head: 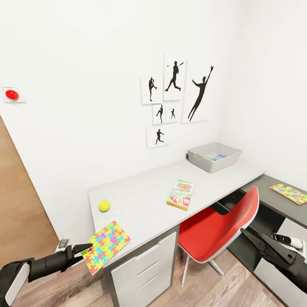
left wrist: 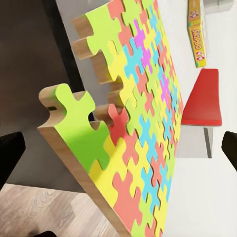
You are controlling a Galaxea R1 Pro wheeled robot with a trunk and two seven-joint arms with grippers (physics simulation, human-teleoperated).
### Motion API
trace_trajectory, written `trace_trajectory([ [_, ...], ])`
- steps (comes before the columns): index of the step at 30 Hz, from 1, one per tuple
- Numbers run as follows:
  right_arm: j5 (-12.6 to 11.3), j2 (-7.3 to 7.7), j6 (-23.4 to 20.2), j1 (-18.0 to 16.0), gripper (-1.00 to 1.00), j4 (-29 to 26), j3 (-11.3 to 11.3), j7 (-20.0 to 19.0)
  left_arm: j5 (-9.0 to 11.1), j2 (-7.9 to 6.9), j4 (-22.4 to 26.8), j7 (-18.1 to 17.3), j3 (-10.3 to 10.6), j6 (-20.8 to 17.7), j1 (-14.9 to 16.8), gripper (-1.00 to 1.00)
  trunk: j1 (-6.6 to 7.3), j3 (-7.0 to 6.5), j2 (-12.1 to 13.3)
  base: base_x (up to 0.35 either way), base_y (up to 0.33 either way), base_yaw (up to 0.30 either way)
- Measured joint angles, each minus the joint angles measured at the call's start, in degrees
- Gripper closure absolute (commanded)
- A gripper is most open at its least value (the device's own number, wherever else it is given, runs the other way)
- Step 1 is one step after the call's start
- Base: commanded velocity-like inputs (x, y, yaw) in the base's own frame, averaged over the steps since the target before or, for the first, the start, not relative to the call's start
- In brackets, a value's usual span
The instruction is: Put all the toys in the child's room - the three board games (two on the bed and one on the table), the two jigsaw puzzles on the table, and the tennis ball on the table - inside the toy box on the table in the child's room.
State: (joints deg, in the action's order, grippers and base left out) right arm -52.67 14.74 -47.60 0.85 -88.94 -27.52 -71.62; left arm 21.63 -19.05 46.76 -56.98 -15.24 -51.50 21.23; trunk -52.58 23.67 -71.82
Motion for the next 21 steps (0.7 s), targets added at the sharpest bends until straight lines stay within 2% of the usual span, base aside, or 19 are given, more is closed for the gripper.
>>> trace_trajectory([
  [7,-0.02,0.0,0.0,-0.01,-1.0,0.0,0.01,0.0,0.0,0.01,0.0,-0.01,0.0,0.0,0.0,-1.0,0.0,0.0,0.0,0.0,-0.104,0.0],
  [15,-0.02,0.0,0.0,-0.03,-1.0,0.0,0.01,0.0,0.04,-0.01,0.0,-0.02,0.0,0.0,0.0,-1.0,0.0,0.0,0.0,0.0,-0.021,0.0],
  [16,-0.02,0.0,0.0,-0.03,-1.0,0.01,0.01,0.0,0.04,-0.02,0.0,-0.02,0.0,0.0,0.0,1.0,0.0,0.0,0.0,0.0,-0.005,0.0],
  [21,-0.02,0.0,0.0,0.0,-1.0,-0.01,0.01,0.0,0.75,-0.02,0.02,0.08,0.0,-0.52,0.0,1.0,0.0,0.0,0.0,0.0,-0.002,0.0],
])
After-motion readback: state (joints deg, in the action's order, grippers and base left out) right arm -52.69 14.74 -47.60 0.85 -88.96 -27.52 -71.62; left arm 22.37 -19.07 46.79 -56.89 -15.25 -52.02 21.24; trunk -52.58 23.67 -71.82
